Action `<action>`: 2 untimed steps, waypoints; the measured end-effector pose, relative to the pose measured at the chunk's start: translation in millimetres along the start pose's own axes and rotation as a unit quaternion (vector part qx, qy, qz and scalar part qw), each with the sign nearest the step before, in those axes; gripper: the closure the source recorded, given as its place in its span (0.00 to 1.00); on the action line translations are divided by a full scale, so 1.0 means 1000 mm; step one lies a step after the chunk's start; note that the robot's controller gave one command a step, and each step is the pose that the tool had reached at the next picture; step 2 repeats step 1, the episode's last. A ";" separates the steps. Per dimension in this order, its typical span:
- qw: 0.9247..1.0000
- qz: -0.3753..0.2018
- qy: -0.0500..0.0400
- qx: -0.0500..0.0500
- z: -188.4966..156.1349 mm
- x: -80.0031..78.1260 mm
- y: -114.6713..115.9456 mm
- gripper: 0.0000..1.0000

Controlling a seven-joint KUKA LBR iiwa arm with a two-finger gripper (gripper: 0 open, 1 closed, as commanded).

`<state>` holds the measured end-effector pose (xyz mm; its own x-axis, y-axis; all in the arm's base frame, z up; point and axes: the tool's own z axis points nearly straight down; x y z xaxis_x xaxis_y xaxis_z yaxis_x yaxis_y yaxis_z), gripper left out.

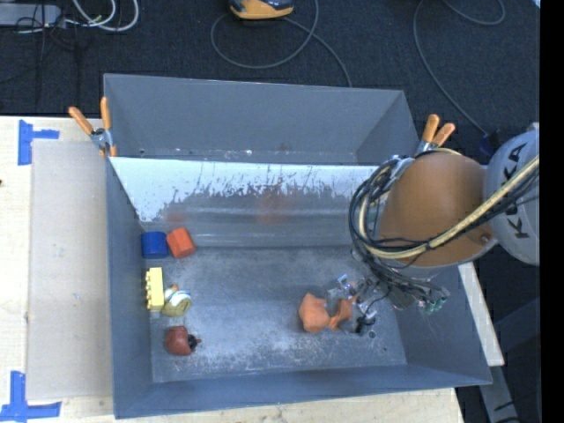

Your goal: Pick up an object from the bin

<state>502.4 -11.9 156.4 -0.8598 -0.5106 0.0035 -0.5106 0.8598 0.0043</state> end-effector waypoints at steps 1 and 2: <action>1.000 -0.001 0.002 -0.002 -0.055 0.000 -0.003 1.00; 1.000 -0.001 0.002 -0.002 -0.055 0.000 -0.003 1.00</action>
Offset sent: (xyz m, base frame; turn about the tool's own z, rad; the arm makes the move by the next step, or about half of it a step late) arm 0.0065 0.0078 0.1187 -0.0320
